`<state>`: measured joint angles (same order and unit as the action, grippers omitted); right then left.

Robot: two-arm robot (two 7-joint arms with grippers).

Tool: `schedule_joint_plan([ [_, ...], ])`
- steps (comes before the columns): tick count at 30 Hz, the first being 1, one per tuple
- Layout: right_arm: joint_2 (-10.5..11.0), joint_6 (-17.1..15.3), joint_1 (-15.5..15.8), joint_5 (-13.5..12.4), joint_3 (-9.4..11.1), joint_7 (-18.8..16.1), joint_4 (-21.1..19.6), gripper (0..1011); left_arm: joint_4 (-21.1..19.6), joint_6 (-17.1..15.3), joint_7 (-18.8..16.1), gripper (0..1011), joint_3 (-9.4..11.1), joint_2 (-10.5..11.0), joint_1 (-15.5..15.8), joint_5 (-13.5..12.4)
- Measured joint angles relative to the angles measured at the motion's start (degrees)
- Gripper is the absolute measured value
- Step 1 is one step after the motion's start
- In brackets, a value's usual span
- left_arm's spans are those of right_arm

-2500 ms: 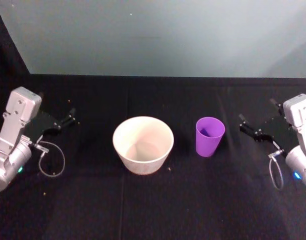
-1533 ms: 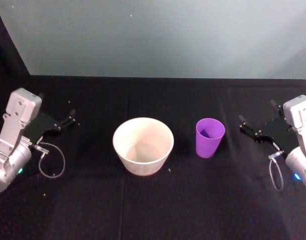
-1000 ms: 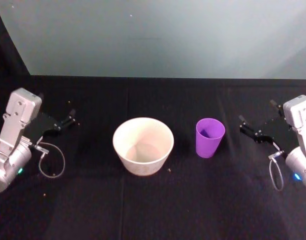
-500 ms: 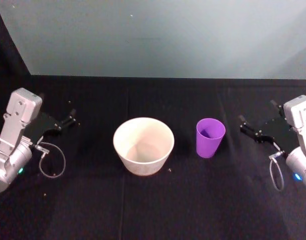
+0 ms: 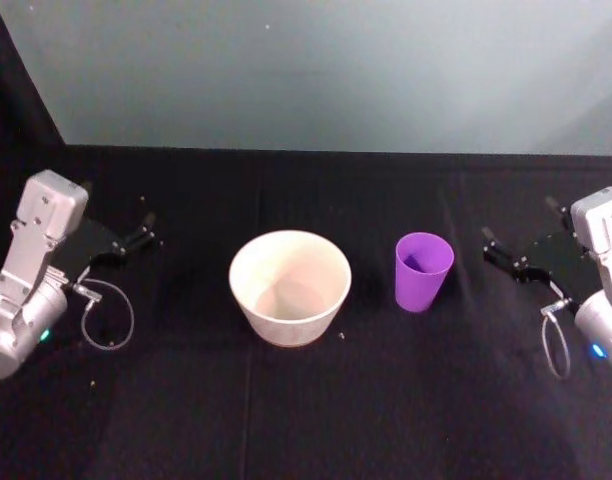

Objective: Pick up the cup and pour the mung beans from the cup into the bowl.

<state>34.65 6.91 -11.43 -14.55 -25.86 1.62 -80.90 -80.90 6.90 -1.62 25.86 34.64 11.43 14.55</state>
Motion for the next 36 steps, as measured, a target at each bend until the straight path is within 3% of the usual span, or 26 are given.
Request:
schedule_joint_plan([
  [6, 0.17, 0.33, 0.23, -0.18, 0.12, -0.35, -0.22, 1003, 0.0, 0.0, 0.0, 1000, 0.0, 0.0, 0.0, 0.0],
  [11, 2.23, 2.52, 3.52, -2.58, 1.57, -4.15, -3.49, 1003, 0.0, 0.0, 0.0, 1000, 0.0, 0.0, 0.0, 0.0],
  [21, 5.67, 4.41, 12.98, -15.35, 7.19, -13.62, -9.88, 1003, 0.0, 0.0, 0.0, 1000, 0.0, 0.01, 0.0, 0.0],
  [25, 5.85, 4.46, 14.57, -18.52, 7.71, -17.48, -10.05, 1003, 0.0, 0.0, 0.0, 1000, 0.0, 0.0, 0.0, 0.0],
  [31, 3.91, 4.56, 13.62, -18.43, 6.52, -20.13, -7.86, 1003, 0.0, 0.0, 0.0, 1000, 0.0, 0.0, 0.0, 0.0],
  [36, 0.9, 5.26, 10.9, -15.86, 4.69, -21.28, -4.17, 1003, 0.0, 0.0, 0.0, 1000, 0.0, 0.0, 0.0, 0.0],
])
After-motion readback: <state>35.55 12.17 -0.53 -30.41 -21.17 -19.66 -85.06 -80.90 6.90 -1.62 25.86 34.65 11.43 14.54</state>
